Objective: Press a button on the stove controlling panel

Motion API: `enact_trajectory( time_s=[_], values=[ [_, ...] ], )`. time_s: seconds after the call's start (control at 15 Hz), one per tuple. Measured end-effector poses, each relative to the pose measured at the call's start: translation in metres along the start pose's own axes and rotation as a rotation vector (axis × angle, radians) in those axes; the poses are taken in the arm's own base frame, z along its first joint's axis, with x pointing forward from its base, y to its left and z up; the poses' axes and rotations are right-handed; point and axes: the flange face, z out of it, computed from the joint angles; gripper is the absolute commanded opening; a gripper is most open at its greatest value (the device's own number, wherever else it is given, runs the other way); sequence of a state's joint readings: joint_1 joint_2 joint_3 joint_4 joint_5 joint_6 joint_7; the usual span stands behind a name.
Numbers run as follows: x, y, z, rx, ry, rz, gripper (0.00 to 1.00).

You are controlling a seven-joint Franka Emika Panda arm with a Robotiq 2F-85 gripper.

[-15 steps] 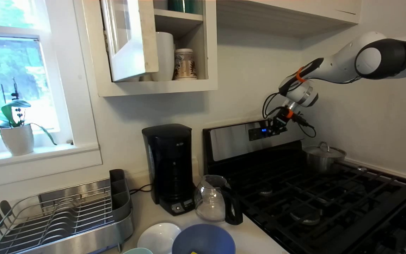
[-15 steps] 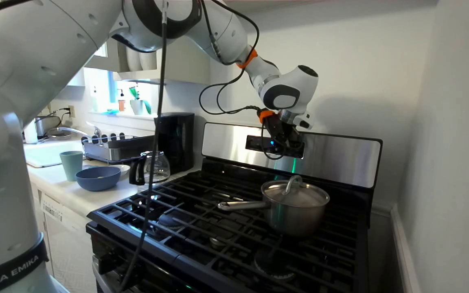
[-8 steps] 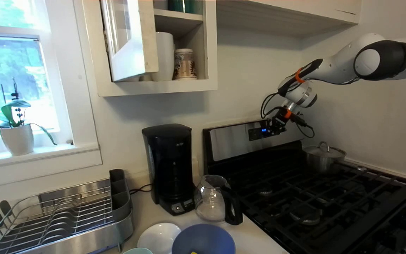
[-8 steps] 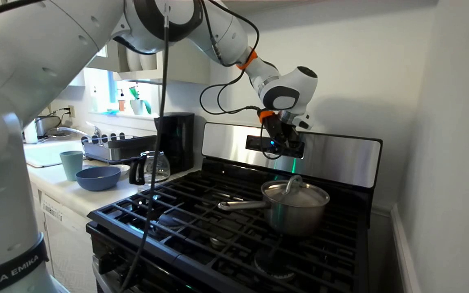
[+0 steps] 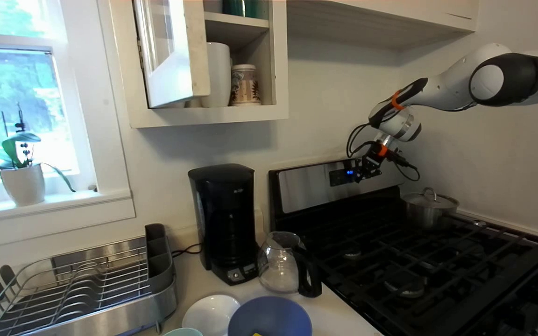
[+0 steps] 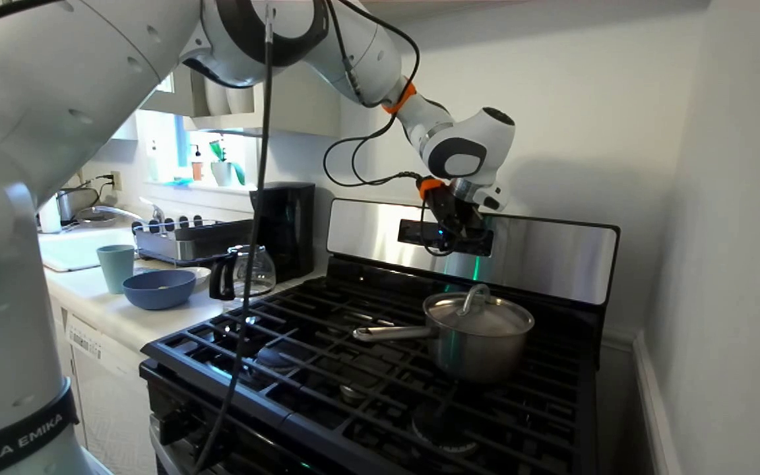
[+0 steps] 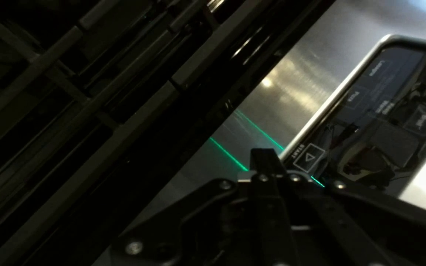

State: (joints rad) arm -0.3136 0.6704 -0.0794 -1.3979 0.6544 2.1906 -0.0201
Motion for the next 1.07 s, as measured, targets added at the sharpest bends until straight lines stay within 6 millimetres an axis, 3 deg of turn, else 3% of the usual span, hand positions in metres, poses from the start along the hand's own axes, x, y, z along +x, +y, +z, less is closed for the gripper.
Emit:
enact_trajectory(
  time_s=[0.2, 0.4, 0.47, 0.53, 0.87, 1.07],
  values=[
    [-0.006, 0.006, -0.017, -0.057, -0.076, -0.035, 0.00],
    [-0.014, 0.006, -0.050, -0.094, -0.117, -0.095, 0.00],
    [-0.018, 0.004, -0.064, -0.110, -0.117, -0.123, 0.26],
    [-0.024, 0.000, -0.079, -0.129, -0.116, -0.152, 0.27],
    [-0.064, -0.025, -0.158, -0.277, -0.026, -0.308, 0.62],
    [-0.097, -0.043, -0.193, -0.344, 0.075, -0.424, 0.82]
  ],
)
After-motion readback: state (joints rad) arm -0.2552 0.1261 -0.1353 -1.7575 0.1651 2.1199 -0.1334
